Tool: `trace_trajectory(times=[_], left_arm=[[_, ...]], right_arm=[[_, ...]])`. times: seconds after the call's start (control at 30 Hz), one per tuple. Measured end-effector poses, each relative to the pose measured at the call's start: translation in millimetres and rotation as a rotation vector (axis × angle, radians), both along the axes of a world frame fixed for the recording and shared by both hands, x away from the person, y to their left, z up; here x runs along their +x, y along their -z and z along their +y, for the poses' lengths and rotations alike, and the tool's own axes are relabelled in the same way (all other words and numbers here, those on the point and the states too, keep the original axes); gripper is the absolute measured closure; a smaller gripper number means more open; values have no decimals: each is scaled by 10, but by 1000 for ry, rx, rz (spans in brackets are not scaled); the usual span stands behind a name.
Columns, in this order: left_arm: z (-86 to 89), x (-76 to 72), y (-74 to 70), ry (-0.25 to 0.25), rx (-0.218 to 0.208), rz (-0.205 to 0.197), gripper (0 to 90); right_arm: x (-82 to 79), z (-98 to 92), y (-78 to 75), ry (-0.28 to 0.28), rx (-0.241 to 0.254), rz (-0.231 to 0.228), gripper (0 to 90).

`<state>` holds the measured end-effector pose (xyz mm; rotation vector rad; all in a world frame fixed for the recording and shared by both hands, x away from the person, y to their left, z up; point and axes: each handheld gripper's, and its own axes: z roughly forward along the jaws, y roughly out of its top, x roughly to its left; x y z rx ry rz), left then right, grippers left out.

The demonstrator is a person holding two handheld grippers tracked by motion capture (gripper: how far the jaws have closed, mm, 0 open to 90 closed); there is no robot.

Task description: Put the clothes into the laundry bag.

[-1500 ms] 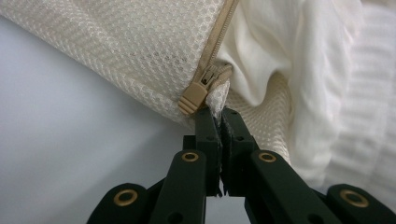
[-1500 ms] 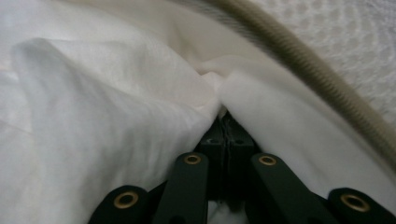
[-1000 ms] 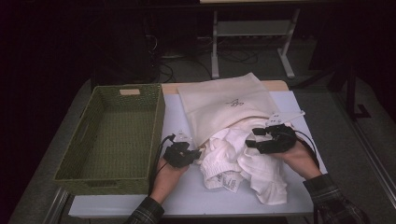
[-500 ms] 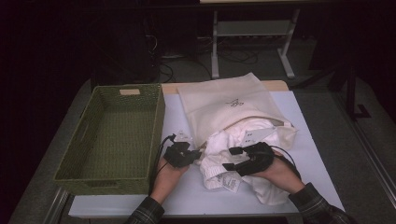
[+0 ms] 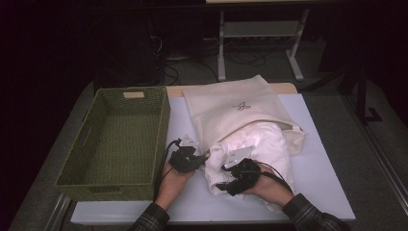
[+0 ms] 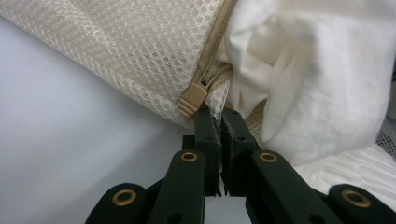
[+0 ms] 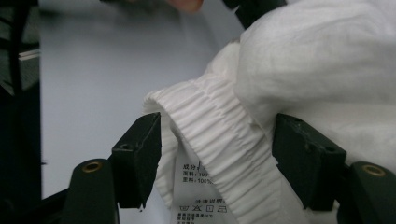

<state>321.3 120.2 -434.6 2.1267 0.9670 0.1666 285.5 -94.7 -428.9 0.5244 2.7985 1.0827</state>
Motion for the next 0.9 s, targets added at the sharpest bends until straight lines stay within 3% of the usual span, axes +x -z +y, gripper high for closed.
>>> trace_trajectory(times=[0.23,0.37,0.5,0.67,0.73,0.9], left_arm=[[-6,2,7,0,4,1,862],[-10,2,14,0,8,1,863],[-15,5,19,-1,9,3,863],[-18,2,16,-1,12,2,863],[-15,2,16,0,12,2,863],[-7,2,2,5,13,6,866]], right_arm=[[-79,79,89,-2,-48,27,223],[-143,123,162,10,-79,-29,240],[-141,108,153,29,-94,-68,397],[-86,28,130,59,-101,-105,709],[-56,-6,117,70,-93,-94,762],[2,-113,39,98,-74,-70,789]])
